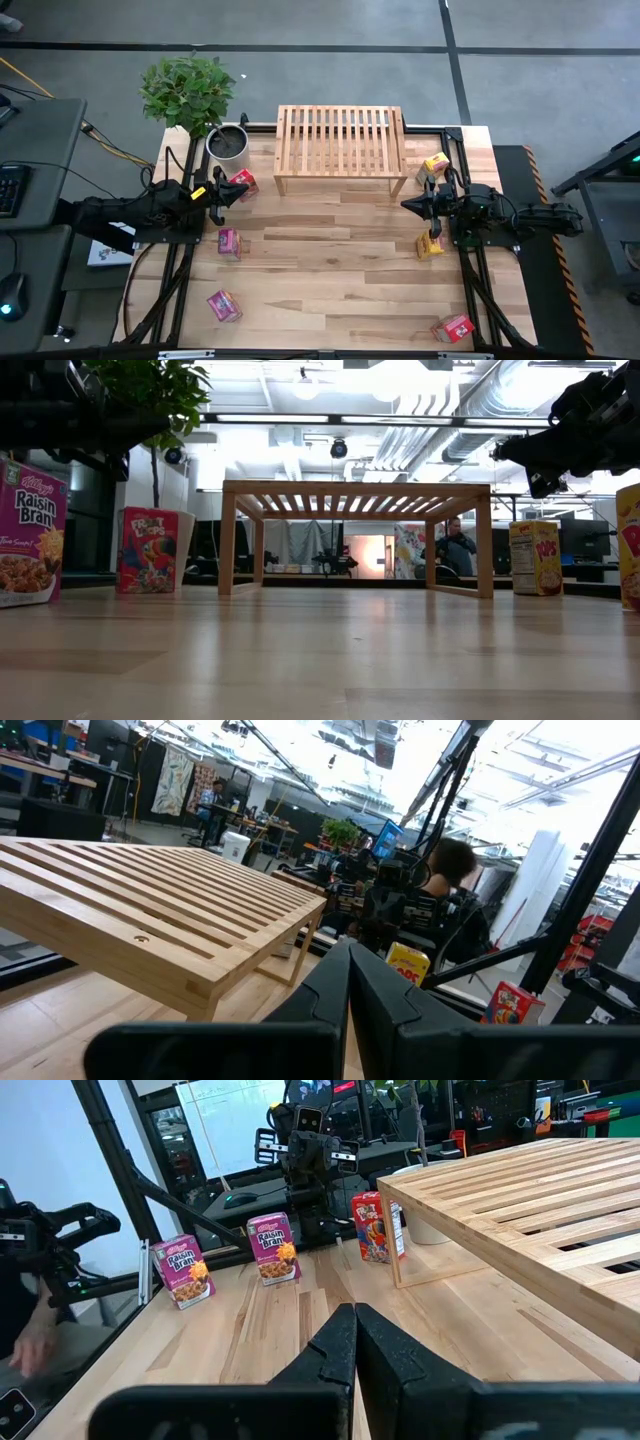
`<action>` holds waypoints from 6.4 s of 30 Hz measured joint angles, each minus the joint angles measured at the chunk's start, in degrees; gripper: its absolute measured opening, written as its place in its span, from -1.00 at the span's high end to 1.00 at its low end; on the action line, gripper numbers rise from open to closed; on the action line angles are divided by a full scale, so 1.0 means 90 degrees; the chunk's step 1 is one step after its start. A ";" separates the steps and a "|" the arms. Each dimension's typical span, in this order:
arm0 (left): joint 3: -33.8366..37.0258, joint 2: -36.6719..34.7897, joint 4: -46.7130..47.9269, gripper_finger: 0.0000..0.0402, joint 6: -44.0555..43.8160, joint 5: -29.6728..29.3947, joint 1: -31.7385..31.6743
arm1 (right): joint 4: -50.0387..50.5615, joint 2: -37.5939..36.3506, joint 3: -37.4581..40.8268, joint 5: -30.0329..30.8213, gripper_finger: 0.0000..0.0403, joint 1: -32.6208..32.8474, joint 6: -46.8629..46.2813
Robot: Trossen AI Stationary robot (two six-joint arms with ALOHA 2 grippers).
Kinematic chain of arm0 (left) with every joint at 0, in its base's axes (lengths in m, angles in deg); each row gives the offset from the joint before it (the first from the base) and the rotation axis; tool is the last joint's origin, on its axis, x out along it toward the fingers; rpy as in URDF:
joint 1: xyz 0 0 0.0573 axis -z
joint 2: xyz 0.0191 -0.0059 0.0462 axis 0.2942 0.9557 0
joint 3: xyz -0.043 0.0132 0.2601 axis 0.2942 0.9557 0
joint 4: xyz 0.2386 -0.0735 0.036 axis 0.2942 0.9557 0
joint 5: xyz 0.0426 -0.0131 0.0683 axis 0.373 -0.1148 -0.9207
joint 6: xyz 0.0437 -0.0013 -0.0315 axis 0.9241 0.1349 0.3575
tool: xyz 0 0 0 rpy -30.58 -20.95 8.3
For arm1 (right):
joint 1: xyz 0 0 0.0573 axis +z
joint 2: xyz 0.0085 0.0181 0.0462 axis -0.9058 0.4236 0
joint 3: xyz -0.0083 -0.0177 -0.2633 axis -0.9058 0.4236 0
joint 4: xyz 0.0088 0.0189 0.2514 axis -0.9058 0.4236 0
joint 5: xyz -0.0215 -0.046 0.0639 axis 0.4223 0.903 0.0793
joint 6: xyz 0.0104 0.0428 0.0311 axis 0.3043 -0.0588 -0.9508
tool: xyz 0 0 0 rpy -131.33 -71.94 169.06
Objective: Stack cereal on shelf
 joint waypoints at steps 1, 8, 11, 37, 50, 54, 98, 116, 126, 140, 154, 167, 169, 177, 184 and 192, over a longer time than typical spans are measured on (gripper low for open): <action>-0.0002 -0.0002 0.0000 0.98 0.0000 -0.0002 -0.0002 | 0.0000 -0.0001 0.0001 -0.0001 1.00 0.0000 0.0000; 0.0000 0.0000 0.0000 0.98 0.0000 -0.0001 -0.0002 | 0.0002 -0.0002 0.0000 -0.0001 1.00 0.0000 0.0000; 0.0000 0.0000 -0.0002 0.98 0.0000 0.0000 0.0000 | 0.0000 -0.0002 0.0000 0.0000 1.00 -0.0002 0.0000; -0.0001 -0.0001 -0.0002 0.98 0.0000 -0.0002 -0.0001 | 0.0002 -0.0002 0.0000 -0.0002 1.00 0.0000 0.0000; -0.0002 -0.0002 0.0000 0.98 0.0000 -0.0002 -0.0002 | 0.0002 -0.0002 0.0002 0.0000 1.00 -0.0001 0.0000; -0.0001 -0.0001 -0.0001 0.98 0.0000 -0.0001 -0.0001 | 0.0000 0.0000 0.0000 -0.0001 1.00 -0.0002 0.0000; -0.1344 0.1306 0.1457 0.64 0.0153 -0.0872 0.0000 | 0.0002 0.0000 0.0001 0.0000 1.00 -0.0002 0.0000; -0.4337 0.4759 0.6988 -0.37 -0.1156 -0.1446 -0.0625 | 0.0002 0.0000 0.0000 -0.0002 1.00 0.0000 0.0000; -0.4587 0.5573 0.6944 -0.37 -0.0497 -0.1089 -0.1855 | 0.0001 -0.0001 0.0002 -0.0001 1.00 0.0000 0.0000; -0.4629 0.6062 0.6815 -0.37 -0.0153 -0.0339 -0.2302 | 0.0002 0.0000 0.0000 -0.0002 1.00 -0.0002 0.0000; -0.4929 0.6055 0.6672 -0.37 0.0233 -0.0369 -0.2302 | 0.0002 0.0000 0.0001 -0.0002 1.00 -0.0002 0.0000; -0.4782 0.6053 0.7037 -0.37 -0.0709 -0.0140 -0.2295 | 0.0002 0.0000 0.0002 -0.0002 1.00 -0.0002 0.0000; -0.4782 0.6052 0.6948 -0.37 -0.0721 0.0068 -0.2295 | 0.0002 0.0000 0.0000 -0.0002 1.00 -0.0002 0.0000; -0.4782 0.6063 0.6940 -0.37 -0.0746 0.0195 -0.2292 | 0.0001 0.0000 0.0000 -0.0001 1.00 -0.0001 0.0000; -0.4642 0.6163 0.6989 -0.37 -0.0882 0.0106 -0.2295 | 0.0001 0.0000 0.0001 -0.0002 1.00 0.0000 0.0000; -0.4176 0.6171 0.6905 -0.37 -0.1052 0.0245 -0.2295 | 0.0002 0.0000 0.0000 -0.0002 1.00 0.0000 0.0000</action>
